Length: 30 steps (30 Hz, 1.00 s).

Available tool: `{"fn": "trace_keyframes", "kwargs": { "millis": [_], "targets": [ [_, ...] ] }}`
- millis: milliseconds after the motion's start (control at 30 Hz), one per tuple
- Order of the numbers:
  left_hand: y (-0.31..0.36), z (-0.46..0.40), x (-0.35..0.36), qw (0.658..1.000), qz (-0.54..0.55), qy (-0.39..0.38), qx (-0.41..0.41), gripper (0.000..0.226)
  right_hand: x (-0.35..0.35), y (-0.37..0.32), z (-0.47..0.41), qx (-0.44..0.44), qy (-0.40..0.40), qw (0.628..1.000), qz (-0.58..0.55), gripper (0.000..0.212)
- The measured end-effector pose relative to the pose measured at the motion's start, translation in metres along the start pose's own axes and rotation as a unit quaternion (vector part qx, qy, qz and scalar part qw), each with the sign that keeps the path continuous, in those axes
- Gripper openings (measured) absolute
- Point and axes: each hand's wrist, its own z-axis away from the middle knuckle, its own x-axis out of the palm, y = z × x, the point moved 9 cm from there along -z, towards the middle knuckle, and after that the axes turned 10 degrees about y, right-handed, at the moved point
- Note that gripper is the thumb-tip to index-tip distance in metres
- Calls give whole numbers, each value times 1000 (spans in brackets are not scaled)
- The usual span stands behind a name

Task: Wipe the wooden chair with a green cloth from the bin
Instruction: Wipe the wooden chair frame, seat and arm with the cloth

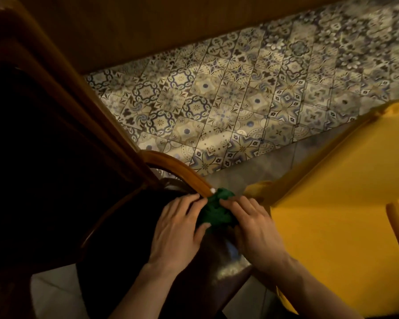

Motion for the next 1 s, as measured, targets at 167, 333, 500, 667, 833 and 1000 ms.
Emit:
{"fn": "trace_keyframes", "kwargs": {
  "millis": [167,333,500,667,833,1000],
  "targets": [
    [-21,-38,-9,999,20,25,15,61,7,2,-1,-3,-6,1000,2,67],
    [-27,-86,2,998,-21,9,54,59,15,-1,-3,5,12,1000,-12,69],
    [-44,-111,32,993,-91,-43,62,60,24,1,-8,1,21,1000,-15,78],
    [-51,-111,37,996,-52,-28,65,59,25,3,-9,-1,31,999,-33,81],
    [-53,-113,36,998,1,-24,59,58,24,1,-13,6,27,999,-36,81],
    [-56,-116,36,998,56,-15,34,59,22,0,-19,9,10,999,-43,81]
  ]
}}
